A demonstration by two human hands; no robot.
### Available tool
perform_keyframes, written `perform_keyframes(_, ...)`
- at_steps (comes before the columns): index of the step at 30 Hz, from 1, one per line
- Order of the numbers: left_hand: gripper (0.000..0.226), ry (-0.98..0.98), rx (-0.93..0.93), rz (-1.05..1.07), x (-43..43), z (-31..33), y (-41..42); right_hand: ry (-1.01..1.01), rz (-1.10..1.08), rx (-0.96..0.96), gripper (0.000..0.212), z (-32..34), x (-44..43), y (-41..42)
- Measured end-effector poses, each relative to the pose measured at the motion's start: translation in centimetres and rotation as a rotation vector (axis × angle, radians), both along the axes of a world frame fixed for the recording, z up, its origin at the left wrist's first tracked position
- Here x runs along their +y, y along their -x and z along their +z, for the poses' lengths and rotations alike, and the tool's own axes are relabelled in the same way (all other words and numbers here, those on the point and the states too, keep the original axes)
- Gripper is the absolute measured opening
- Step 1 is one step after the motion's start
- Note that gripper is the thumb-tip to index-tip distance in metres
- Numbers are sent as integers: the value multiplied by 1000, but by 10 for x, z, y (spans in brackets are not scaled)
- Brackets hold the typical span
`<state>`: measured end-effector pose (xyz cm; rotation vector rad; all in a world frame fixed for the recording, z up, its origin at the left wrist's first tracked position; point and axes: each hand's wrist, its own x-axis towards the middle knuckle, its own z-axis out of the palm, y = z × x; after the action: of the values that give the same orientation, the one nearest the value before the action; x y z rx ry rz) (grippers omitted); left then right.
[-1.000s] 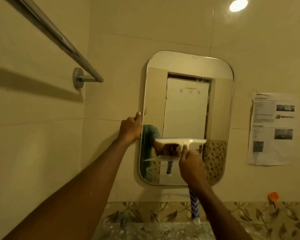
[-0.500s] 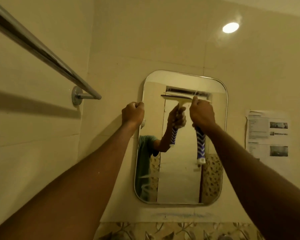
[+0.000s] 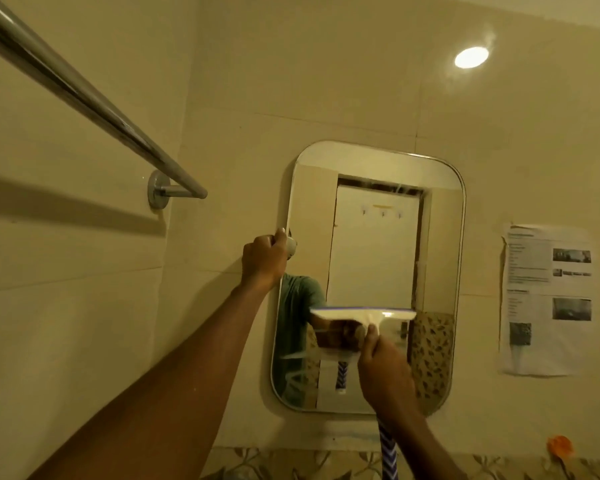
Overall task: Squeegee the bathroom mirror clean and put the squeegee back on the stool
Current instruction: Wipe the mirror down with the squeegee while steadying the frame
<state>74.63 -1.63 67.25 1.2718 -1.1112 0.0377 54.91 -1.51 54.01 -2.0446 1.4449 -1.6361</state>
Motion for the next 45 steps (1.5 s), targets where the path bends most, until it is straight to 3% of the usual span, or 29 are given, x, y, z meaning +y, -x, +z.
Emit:
perform_keyframes(4, 50, 9, -20, 11, 1, -11, 0, -57, 14, 25, 47, -1, 2, 0)
perform_keyframes(10, 41, -34, -75, 41, -1, -42, -4, 84, 21, -66, 45, 87, -8, 0)
perform_keyframes(20, 40, -40, -88, 31, 1, -60, -3, -161, 40, 8, 39, -69, 13, -22)
perform_keyframes(23, 44, -59, -42, 15, 4, -58, -1, -144, 55, 6, 40, -53, 16, -20)
perform_keyframes(30, 67, -57, 211, -126, 12, -52, 4, 70, 167, -94, 41, 86, 7, -26)
perform_keyframes(32, 71, -53, 242, -144, 14, -53, 6, 45, 177, -65, 37, 83, 3, -31)
perform_keyframes(35, 68, -37, 254, -151, 14, -53, 8, -6, 181, -20, 31, 20, -4, -36)
perform_keyframes(39, 64, -40, 211, -107, 17, -52, 12, -106, 165, 31, 41, -48, 5, -33)
perform_keyframes(45, 62, -84, 149, -70, 20, -58, 12, 34, 136, -84, 37, 20, -13, 2)
